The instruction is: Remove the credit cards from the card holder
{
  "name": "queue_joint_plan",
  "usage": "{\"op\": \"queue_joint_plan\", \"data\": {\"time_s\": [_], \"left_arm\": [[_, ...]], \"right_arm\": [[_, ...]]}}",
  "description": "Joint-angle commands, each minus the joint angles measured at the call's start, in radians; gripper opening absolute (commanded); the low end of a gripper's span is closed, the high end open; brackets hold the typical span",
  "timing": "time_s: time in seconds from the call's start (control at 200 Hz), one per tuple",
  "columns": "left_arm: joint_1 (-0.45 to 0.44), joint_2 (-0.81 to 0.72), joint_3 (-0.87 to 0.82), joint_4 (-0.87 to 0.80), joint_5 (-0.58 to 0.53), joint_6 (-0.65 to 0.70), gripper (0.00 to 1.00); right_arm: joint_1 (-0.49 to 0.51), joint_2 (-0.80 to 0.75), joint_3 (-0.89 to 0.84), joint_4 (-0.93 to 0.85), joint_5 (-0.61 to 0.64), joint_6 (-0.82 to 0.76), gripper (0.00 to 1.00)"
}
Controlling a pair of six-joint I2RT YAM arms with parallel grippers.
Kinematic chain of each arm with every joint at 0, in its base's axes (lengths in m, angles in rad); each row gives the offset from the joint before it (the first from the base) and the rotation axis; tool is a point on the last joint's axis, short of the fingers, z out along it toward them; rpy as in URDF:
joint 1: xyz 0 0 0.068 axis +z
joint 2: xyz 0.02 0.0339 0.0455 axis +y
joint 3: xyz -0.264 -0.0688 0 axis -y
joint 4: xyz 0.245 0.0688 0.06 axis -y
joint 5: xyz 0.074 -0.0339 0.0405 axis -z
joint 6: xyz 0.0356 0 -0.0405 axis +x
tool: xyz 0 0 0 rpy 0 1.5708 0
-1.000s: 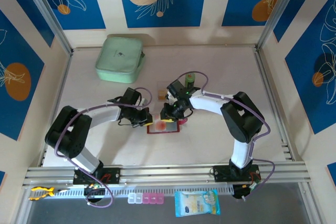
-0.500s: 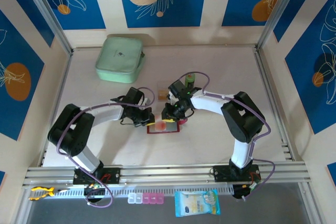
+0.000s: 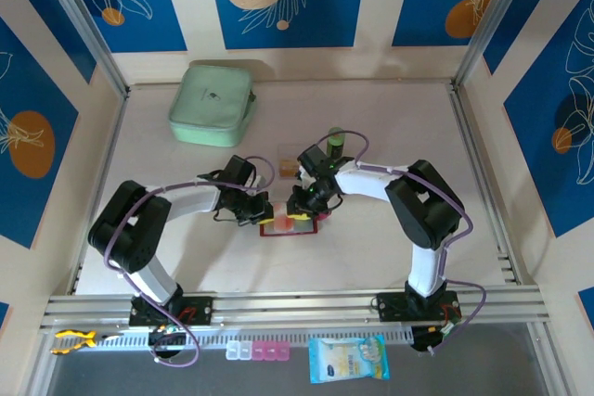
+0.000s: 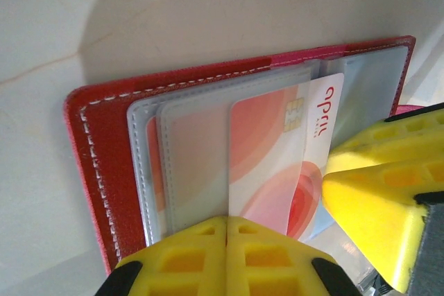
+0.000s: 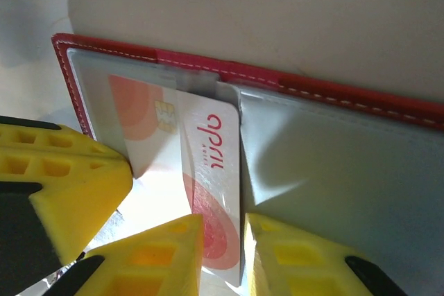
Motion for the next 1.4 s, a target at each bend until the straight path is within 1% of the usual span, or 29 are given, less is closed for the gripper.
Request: {"op": "queue_joint_plan", "data": {"time_s": [0.0, 0.32, 0.58, 0.86, 1.205, 1.391], "left_arm": [[-0.005, 0.025, -0.012, -0.044, -0.023, 0.033, 0.02], [-0.005, 0.03, -0.014, -0.052, -0.033, 0.039, 0.02], [-0.004, 0.024, -0.01, -0.057, -0.036, 0.041, 0.02], [-0.003, 0.02, -0.008, -0.062, -0.04, 0.043, 0.02], [-0.001, 0.001, -0.004, -0.079, -0.047, 0.045, 0.02], [-0.001, -0.011, -0.003, -0.073, -0.042, 0.038, 0.03]], "right_arm": [[-0.004, 0.018, -0.012, 0.021, -0.052, 0.022, 0.24], [-0.007, -0.001, -0.037, 0.098, -0.116, 0.055, 0.23], [-0.013, -0.014, -0.046, 0.091, -0.092, 0.049, 0.17], [-0.025, -0.053, -0.064, 0.077, -0.067, 0.028, 0.08], [-0.033, -0.106, -0.037, -0.062, 0.01, -0.049, 0.07], [-0.037, -0.139, -0.014, -0.114, 0.031, -0.093, 0.06]]}}
